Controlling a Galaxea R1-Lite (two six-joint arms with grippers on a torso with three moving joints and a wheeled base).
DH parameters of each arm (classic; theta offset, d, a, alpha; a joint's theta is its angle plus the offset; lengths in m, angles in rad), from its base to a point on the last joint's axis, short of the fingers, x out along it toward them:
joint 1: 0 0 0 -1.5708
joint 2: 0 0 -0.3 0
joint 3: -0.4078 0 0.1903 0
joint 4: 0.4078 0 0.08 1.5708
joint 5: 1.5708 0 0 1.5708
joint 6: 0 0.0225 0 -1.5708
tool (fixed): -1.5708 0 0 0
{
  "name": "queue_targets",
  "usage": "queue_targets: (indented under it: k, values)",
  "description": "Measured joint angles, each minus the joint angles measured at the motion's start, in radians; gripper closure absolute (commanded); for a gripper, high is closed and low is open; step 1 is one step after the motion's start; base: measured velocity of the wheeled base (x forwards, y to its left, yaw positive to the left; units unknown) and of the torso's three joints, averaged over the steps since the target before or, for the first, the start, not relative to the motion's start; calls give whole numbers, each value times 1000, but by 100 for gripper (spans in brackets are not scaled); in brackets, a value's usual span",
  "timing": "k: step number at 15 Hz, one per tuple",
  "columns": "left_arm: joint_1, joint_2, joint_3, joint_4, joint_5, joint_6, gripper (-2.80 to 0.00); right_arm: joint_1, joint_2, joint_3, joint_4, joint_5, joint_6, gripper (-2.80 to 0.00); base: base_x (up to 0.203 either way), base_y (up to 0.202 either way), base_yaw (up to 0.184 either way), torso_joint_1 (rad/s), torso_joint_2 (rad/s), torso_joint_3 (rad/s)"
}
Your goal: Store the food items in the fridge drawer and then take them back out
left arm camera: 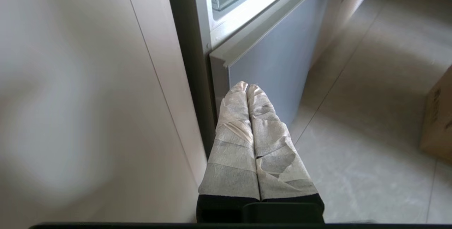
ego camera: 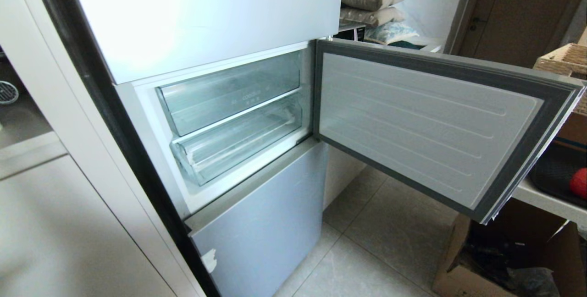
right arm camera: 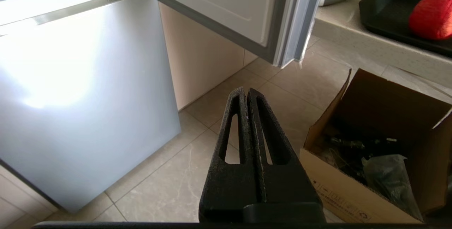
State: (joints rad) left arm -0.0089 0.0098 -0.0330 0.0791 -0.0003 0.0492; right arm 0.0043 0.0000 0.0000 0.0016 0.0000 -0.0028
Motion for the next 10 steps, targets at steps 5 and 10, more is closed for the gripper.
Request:
queue_targets:
  k: [5, 10]
  values:
    - [-1, -9, 1, 0, 5, -46, 0, -1, 0, 0, 0, 0, 2, 0, -2, -4, 108, 3, 3, 4]
    - [0, -9, 1, 1, 5, -46, 0, 0, 0, 0, 0, 0, 1, 0, 0, -9, 176, 2, 0, 4]
